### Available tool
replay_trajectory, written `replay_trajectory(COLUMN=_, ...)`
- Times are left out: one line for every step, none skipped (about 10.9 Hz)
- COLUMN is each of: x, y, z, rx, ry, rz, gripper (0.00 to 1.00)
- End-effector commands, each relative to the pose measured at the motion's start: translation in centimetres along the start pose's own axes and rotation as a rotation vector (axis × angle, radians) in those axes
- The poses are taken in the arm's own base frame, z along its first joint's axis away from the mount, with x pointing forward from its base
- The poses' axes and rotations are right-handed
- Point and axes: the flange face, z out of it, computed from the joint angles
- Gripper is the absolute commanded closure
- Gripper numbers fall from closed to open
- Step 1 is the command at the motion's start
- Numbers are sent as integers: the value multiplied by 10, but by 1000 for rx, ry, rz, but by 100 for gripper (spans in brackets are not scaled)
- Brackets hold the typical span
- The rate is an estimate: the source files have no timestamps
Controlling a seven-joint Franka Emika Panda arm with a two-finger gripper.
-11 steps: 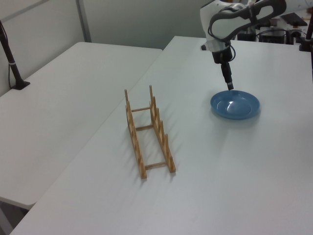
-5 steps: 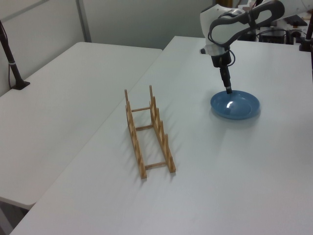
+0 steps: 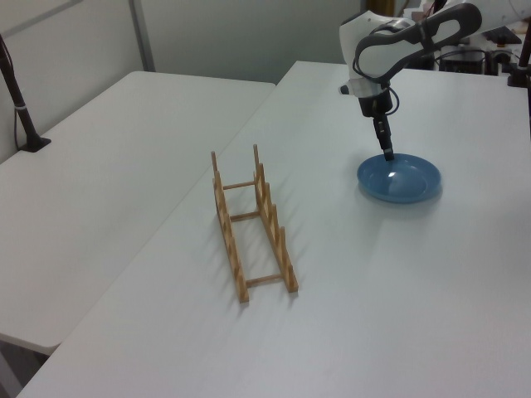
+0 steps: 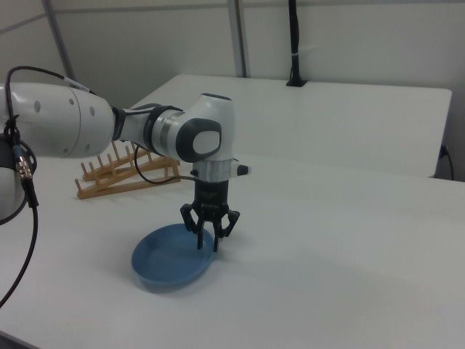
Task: Place plate in plate rack
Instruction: 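Lower the gripper onto the plate rim and close on it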
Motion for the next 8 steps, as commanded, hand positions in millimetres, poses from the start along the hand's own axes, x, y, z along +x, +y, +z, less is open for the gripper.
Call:
replay_trajectory(x=5, y=0, z=6, rx=-17, ry=32, rz=-25, gripper=67)
replay_trajectory(x=6, y=0, z=13, rx=-21, ry=32, rz=-25, gripper=67)
replay_trajectory(x=7, y=0, z=16, rx=-24, ry=31, rz=-28, gripper=67)
replay_trajectory(x=6, y=1, z=16, rx=-34, ry=26, rz=-31, gripper=68)
replay_trajectory(x=7, y=0, z=16, rx=-36, ry=25, rz=-33, gripper=74)
replay_trajectory(x=7, y=-1, z=16, rx=-35, ry=24, rz=-34, gripper=80)
replay_trajectory(x=7, y=-2, z=15, rx=-36, ry=25, rz=-34, gripper=88)
replay_trajectory(x=7, y=-2, z=15, rx=-36, ry=25, rz=-33, gripper=96)
